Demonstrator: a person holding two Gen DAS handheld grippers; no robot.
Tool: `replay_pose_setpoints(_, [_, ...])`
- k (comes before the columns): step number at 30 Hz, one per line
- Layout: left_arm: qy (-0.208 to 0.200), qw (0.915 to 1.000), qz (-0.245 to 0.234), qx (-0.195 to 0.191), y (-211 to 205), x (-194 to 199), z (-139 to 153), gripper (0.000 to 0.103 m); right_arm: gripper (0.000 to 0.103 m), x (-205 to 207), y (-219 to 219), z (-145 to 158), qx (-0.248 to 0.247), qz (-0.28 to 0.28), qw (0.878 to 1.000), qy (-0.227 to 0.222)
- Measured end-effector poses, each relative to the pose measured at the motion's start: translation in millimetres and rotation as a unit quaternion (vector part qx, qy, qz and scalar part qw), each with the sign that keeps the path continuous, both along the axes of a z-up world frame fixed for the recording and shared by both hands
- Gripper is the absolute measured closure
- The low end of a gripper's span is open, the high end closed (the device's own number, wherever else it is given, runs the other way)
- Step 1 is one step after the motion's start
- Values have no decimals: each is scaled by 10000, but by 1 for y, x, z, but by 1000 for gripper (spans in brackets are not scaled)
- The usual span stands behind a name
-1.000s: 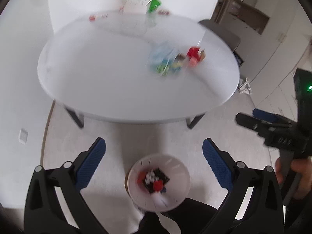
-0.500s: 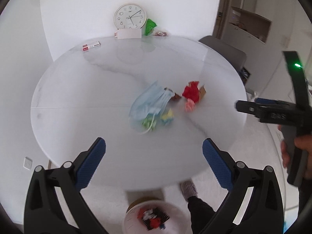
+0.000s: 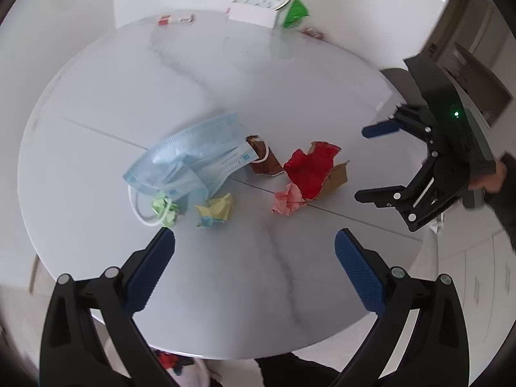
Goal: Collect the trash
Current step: 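Grasp the pink tissue with the left tool while the right tool grasps the red-backed cardboard scrap, then carry the pink tissue and cardboard scrap to the wastebasket and open both tools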
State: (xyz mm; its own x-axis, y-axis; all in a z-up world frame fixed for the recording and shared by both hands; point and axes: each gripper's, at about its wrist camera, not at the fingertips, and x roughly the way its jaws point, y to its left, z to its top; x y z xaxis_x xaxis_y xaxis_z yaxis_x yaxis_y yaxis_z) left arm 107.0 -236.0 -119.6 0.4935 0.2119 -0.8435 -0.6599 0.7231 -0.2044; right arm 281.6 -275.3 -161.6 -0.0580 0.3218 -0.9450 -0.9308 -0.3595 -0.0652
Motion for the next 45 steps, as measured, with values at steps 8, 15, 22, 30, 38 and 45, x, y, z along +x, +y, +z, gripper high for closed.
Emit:
replay_pose_setpoints(8, [69,9982,541,-229,-3,15,-22,8,3,-19,34,-43,-572,2151,9730,-619])
replay_pose_setpoints(15, [73,9967,678,-435,-3,47,-41,8,34,-22,45,-63,-880,2564,9610,-554])
replay_pose_setpoints(22, [184,9956,763,-505,5,79,-60,16,61,10,44,-47,-829,1705,9817,163])
replay_pose_setpoints(30, [564,9935,849,-515,18,119,-89,48,61,57,21,-17,-247,192,9931,1130])
replay_pose_setpoints(38, [740,9936,763,-386,11,131,-88,78,61,81,5,-7,97,-737,9854,1533])
replay_pose_setpoints(45, [517,9945,848,-327,-4,107,-66,79,61,64,-8,14,367,-1072,9793,1678])
